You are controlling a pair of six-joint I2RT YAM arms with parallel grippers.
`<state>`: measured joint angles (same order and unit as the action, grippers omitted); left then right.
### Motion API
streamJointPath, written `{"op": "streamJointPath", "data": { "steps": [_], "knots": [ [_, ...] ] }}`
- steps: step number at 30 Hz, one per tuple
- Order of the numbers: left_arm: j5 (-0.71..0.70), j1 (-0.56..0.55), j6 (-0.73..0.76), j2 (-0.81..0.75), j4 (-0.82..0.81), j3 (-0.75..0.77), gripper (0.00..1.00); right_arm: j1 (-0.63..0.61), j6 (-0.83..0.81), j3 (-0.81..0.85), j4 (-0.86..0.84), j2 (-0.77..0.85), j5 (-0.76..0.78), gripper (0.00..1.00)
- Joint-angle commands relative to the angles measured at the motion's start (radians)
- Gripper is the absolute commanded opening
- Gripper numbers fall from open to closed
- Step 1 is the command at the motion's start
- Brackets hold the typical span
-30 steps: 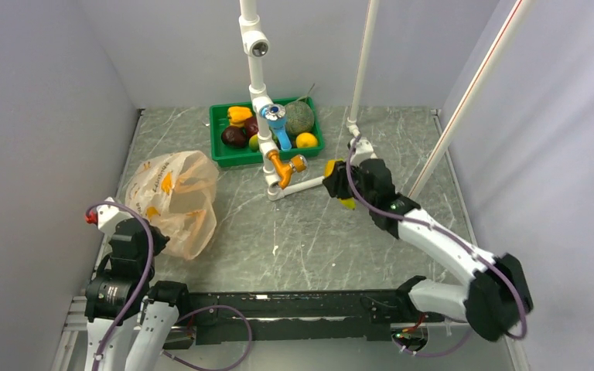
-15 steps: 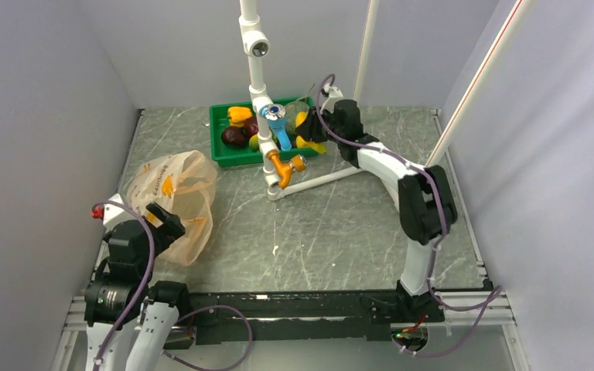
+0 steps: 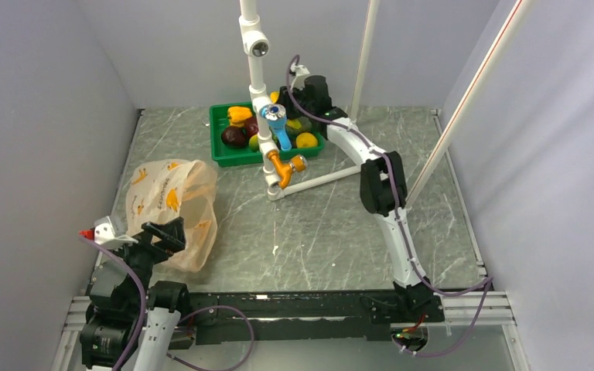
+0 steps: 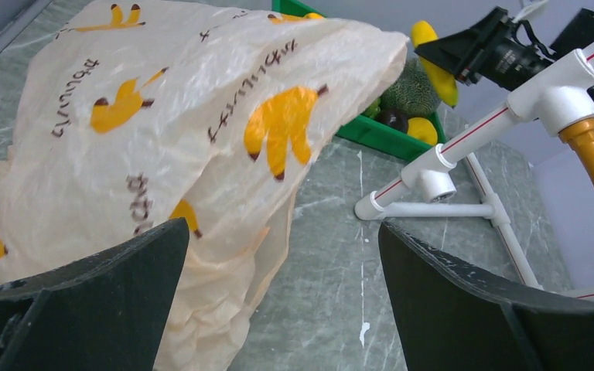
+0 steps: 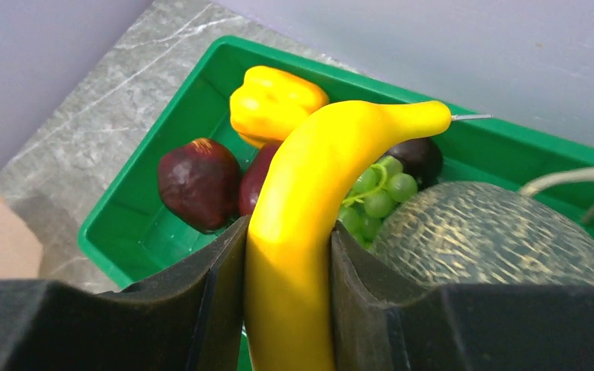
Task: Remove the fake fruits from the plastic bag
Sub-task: Place the fake fruit in the bin.
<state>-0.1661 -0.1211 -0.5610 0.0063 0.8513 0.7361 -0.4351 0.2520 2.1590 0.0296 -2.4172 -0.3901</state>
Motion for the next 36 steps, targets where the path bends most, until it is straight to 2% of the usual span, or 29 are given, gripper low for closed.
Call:
{"op": "streamJointPath", "data": {
  "steps": [1,5,10,14,17,22,32,36],
  "knots": [
    [0.019,0.000,0.015,0.029,-0.032,0.002,0.99,-0.067,-0.102,0.162,0.118,-0.080,0.095,0.23],
    [0.018,0.006,0.015,0.043,-0.031,0.003,0.99,-0.110,-0.137,0.205,0.137,-0.121,0.293,0.38],
    [0.033,0.017,0.023,0.044,-0.039,0.000,1.00,-0.141,-0.193,0.300,0.161,-0.185,0.401,0.42],
    [0.035,0.017,0.023,0.047,-0.038,-0.001,0.99,-0.153,-0.221,0.301,0.148,-0.182,0.430,0.73],
    [0.036,0.017,0.023,0.047,-0.038,-0.001,0.99,-0.151,-0.220,0.292,0.170,-0.156,0.435,0.84],
    [0.045,0.018,0.027,0.046,-0.044,-0.002,0.99,-0.137,-0.173,0.148,0.146,-0.018,0.381,0.90],
    [0.064,0.018,0.032,0.052,-0.049,-0.005,0.99,-0.069,-0.055,-0.247,0.078,0.356,0.276,0.95],
    [0.069,0.017,0.033,0.052,-0.052,-0.005,0.99,-0.042,0.002,-0.473,0.082,0.538,0.327,0.96]
  ]
}}
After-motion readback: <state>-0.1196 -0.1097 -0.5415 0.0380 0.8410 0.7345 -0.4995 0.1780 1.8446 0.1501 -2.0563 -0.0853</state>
